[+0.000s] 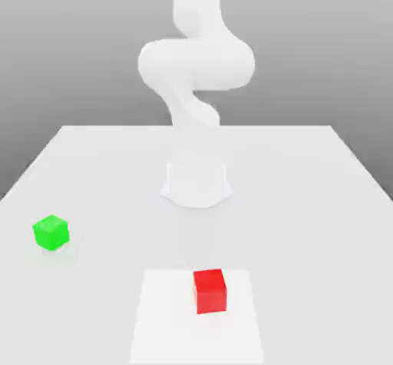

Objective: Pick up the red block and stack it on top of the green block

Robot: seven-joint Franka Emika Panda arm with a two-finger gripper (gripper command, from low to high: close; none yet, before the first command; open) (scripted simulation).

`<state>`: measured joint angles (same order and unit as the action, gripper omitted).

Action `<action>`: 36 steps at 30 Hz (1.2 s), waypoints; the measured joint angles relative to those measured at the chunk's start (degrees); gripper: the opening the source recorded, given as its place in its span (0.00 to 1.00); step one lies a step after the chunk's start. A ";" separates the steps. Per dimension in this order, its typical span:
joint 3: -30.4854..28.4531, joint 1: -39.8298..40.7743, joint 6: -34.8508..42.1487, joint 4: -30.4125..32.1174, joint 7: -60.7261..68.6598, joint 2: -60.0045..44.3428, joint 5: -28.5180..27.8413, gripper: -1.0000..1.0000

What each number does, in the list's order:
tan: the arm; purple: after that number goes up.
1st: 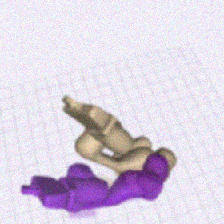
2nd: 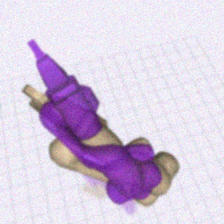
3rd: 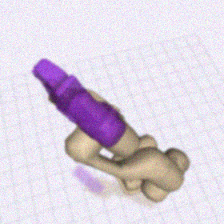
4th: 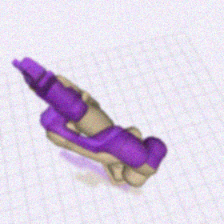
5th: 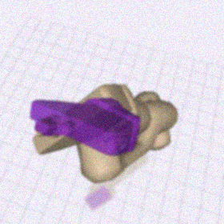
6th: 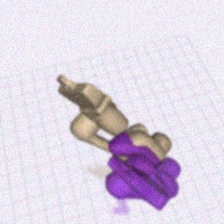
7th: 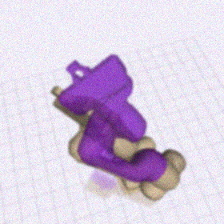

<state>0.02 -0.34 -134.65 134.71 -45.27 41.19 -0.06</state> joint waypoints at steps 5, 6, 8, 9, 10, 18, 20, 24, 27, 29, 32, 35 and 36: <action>0.10 -0.69 -6.70 6.62 1.40 -11.07 -0.04 0.50; 0.11 -0.83 -8.01 7.91 1.66 -13.22 -0.06 0.50; 0.13 -1.12 -10.61 10.48 2.20 -17.51 -0.08 0.50; 0.14 -1.26 -11.89 11.75 2.46 -19.62 -0.08 0.50; 0.15 -1.40 -13.16 13.02 2.73 -21.71 -0.09 0.50; 0.39 -2.46 -23.27 23.07 5.01 -38.34 0.09 0.50; 0.47 -2.50 -26.25 24.16 5.26 -42.49 0.06 0.50; 0.33 -2.58 -33.21 23.50 5.17 -50.80 -0.20 0.50; 0.21 -2.68 -36.40 22.99 5.12 -54.53 -0.27 0.00; 0.22 -2.68 -36.39 22.99 5.06 -54.53 -0.34 0.00; 0.24 -2.65 -37.10 22.87 4.95 -55.35 -0.47 0.00; 0.37 -2.51 -33.96 23.41 5.00 -51.69 -0.41 0.00; 0.41 -2.49 -32.33 23.68 4.98 -49.79 -0.40 0.00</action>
<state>0.43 -2.82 -166.98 158.39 -40.29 -8.60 -0.46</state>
